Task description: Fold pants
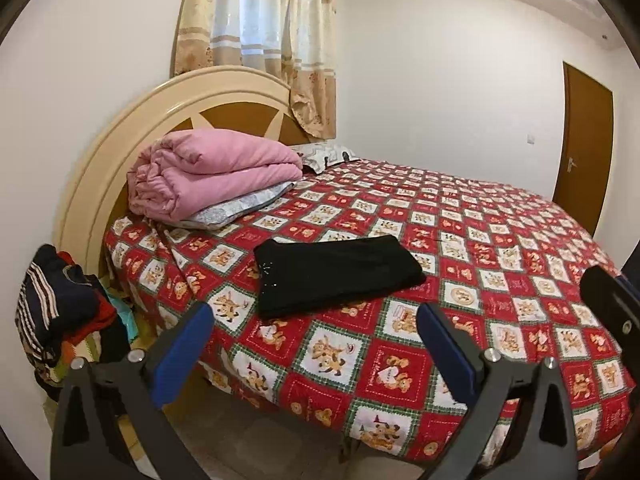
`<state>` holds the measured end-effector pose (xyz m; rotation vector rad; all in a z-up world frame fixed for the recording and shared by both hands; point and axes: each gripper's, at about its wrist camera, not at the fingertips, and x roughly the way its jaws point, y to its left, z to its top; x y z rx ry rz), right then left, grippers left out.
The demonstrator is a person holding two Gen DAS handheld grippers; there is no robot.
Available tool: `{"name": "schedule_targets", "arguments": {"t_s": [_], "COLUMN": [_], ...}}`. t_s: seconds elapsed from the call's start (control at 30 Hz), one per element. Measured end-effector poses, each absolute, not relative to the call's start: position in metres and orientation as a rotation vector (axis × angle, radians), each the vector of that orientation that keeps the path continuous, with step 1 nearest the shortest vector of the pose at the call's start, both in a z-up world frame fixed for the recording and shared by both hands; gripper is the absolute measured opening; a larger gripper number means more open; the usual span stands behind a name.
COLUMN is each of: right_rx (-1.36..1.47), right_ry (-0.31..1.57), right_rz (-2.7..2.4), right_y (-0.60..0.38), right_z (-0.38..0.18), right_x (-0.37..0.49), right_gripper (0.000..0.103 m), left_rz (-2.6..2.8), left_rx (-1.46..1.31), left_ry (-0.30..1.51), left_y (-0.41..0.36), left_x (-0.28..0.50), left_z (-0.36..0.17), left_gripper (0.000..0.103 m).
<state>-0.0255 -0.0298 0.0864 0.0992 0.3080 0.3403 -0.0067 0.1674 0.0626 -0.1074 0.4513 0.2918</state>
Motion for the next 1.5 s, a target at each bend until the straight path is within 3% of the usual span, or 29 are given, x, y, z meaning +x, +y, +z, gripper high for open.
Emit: {"name": "schedule_targets", "arguments": {"t_s": [1.5], "right_rx": [0.119], "right_ry": [0.323], "right_rz": [0.339], "right_y": [-0.0326], "right_z": [0.0789], "right_x": [-0.0263], "right_gripper": [0.085], "left_rz": [0.339], "left_rx": [-0.047], "left_ry": [0.474], "left_y": [0.1612], "left_x": [-0.0053], "left_z": [0.0553], "left_gripper": [0.103]}}
